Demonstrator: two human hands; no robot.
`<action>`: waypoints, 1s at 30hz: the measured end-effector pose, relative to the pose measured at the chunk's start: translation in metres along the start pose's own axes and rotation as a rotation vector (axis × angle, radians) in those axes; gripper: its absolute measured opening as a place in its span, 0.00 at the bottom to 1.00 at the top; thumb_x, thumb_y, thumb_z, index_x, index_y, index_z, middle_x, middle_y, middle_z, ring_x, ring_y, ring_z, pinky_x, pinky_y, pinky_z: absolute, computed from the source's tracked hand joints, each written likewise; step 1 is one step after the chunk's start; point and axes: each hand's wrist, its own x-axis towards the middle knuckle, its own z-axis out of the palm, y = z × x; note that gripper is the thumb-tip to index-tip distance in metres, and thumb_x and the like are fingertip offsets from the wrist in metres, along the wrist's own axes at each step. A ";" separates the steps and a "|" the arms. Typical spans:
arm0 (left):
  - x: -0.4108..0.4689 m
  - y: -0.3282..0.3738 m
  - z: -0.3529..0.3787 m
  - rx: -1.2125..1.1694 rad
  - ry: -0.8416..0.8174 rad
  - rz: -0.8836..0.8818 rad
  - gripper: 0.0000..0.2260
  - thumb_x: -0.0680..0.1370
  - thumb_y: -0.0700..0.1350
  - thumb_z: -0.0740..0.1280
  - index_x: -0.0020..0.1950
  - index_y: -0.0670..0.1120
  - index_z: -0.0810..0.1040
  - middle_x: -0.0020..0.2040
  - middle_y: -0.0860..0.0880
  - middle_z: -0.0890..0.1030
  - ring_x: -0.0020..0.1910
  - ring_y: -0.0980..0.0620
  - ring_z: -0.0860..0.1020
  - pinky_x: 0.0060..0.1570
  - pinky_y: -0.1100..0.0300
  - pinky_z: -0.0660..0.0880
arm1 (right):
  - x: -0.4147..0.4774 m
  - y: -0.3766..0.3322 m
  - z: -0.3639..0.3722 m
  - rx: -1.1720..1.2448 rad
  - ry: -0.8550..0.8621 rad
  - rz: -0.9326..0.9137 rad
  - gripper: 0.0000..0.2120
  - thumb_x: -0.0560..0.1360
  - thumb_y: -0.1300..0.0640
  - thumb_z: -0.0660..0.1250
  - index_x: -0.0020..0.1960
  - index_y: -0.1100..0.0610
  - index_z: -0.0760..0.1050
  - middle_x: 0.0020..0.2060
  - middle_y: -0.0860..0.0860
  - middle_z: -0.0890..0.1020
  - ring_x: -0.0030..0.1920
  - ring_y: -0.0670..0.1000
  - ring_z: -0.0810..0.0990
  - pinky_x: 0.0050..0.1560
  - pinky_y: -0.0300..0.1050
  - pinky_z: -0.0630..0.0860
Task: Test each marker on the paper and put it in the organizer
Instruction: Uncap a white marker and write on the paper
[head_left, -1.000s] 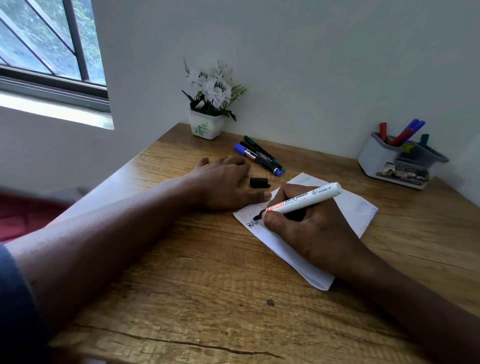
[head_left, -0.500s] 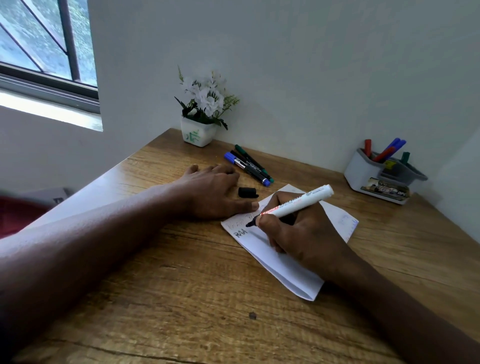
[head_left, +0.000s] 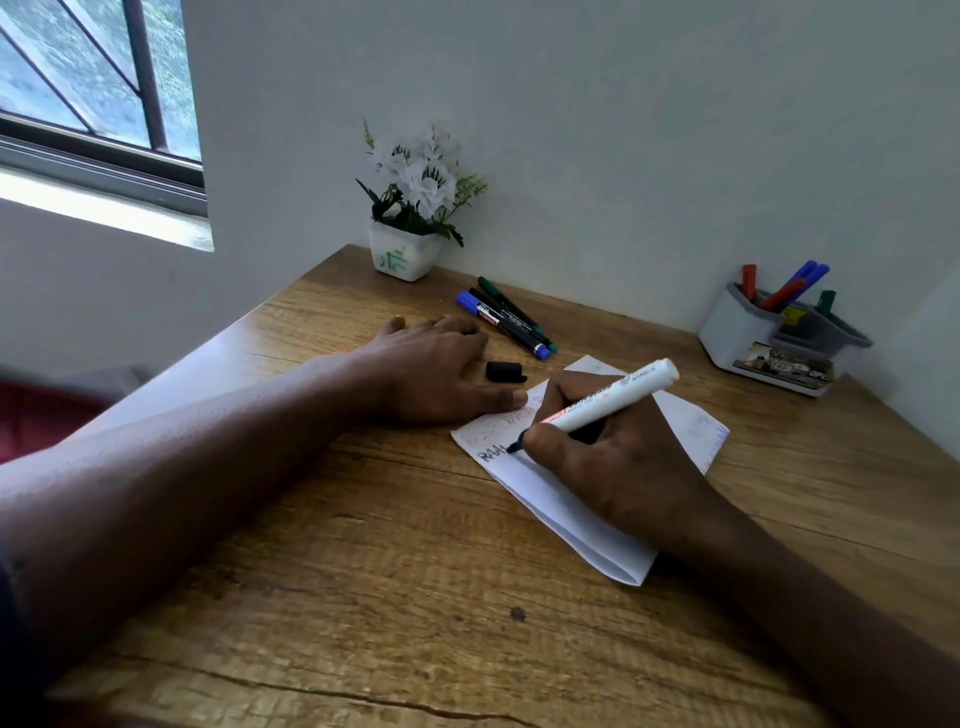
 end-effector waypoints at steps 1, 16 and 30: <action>0.000 0.000 0.000 0.000 -0.001 0.000 0.44 0.72 0.77 0.51 0.81 0.51 0.58 0.83 0.51 0.54 0.80 0.47 0.56 0.76 0.36 0.52 | 0.000 0.000 0.000 0.019 0.007 0.020 0.09 0.72 0.51 0.74 0.37 0.51 0.77 0.32 0.46 0.81 0.35 0.42 0.80 0.32 0.34 0.74; 0.000 0.000 -0.001 -0.003 -0.007 -0.006 0.44 0.73 0.77 0.52 0.81 0.51 0.57 0.83 0.51 0.54 0.80 0.46 0.56 0.77 0.37 0.51 | -0.003 -0.002 0.002 0.002 0.034 0.035 0.08 0.71 0.52 0.74 0.37 0.50 0.77 0.32 0.42 0.81 0.35 0.40 0.79 0.32 0.32 0.72; -0.001 0.000 -0.002 -0.005 -0.006 0.002 0.43 0.73 0.76 0.52 0.80 0.51 0.60 0.83 0.50 0.55 0.79 0.46 0.58 0.76 0.37 0.53 | 0.001 0.001 -0.002 0.116 0.081 0.156 0.08 0.73 0.52 0.73 0.39 0.54 0.78 0.27 0.48 0.79 0.30 0.44 0.78 0.34 0.44 0.77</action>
